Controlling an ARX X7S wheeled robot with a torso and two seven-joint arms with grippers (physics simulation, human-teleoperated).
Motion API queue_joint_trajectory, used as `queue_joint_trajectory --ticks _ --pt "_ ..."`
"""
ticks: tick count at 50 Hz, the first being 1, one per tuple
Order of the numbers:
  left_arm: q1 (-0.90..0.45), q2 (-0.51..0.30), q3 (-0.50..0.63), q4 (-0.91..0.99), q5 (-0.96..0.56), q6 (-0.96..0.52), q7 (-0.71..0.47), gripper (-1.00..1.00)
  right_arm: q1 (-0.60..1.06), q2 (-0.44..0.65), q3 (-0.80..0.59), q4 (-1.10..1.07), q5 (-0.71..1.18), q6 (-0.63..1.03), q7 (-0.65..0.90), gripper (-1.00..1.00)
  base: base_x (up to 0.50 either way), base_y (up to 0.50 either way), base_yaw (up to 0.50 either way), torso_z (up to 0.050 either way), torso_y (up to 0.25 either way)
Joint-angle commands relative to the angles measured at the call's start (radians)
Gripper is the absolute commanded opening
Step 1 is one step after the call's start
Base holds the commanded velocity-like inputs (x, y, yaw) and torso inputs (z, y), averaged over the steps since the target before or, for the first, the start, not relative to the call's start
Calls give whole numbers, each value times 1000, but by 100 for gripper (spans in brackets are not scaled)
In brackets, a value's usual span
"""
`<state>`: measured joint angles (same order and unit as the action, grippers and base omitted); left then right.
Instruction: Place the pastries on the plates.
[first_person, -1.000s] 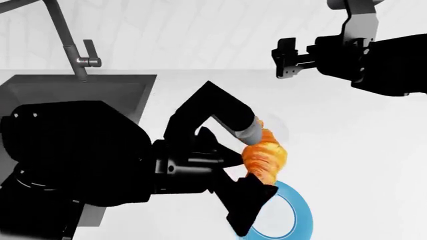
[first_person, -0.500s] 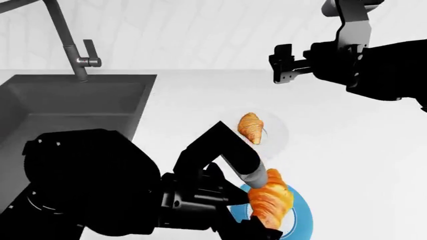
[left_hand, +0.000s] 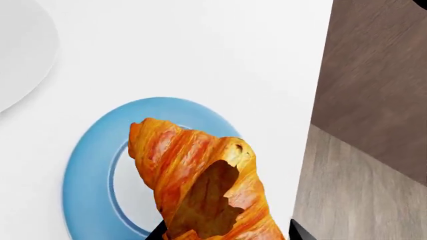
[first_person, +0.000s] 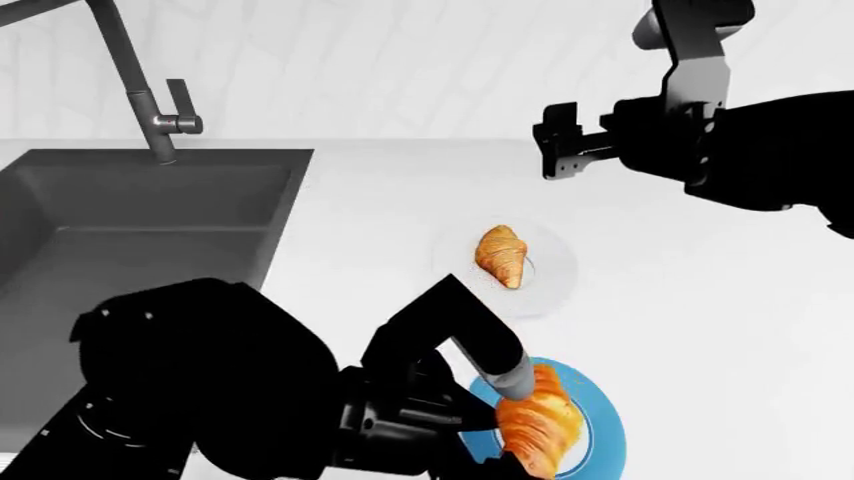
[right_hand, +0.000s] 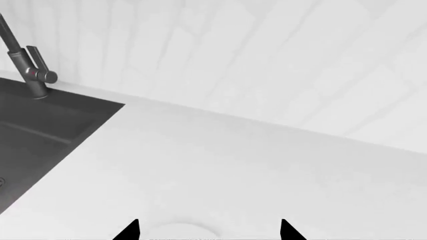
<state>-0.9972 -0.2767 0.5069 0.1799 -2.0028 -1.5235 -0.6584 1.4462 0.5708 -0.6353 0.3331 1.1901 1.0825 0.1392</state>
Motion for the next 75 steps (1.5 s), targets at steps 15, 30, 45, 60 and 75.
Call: queue_joint_trajectory --ticks 15,30,45,60,75 --pt "-29 -10 23 11 111 45 124 100 -22 3 -3 2 5 -10 -6 100 0 0 0 0 0" --pt "-150 -29 40 -7 36 98 77 100 -18 5 -6 16 -4 -23 -15 100 0 0 0 0 0" --pt "-268 -71 49 0 -54 148 4 100 -9 10 5 0 8 -21 0 100 0 0 0 0 0" --pt "-335 -169 -35 -2 29 165 12 100 -4 42 19 -63 -35 -71 60 100 0 0 0 0 0" --pt "-447 -293 -93 -130 247 144 136 100 21 127 78 -135 4 -55 105 100 0 0 0 0 0"
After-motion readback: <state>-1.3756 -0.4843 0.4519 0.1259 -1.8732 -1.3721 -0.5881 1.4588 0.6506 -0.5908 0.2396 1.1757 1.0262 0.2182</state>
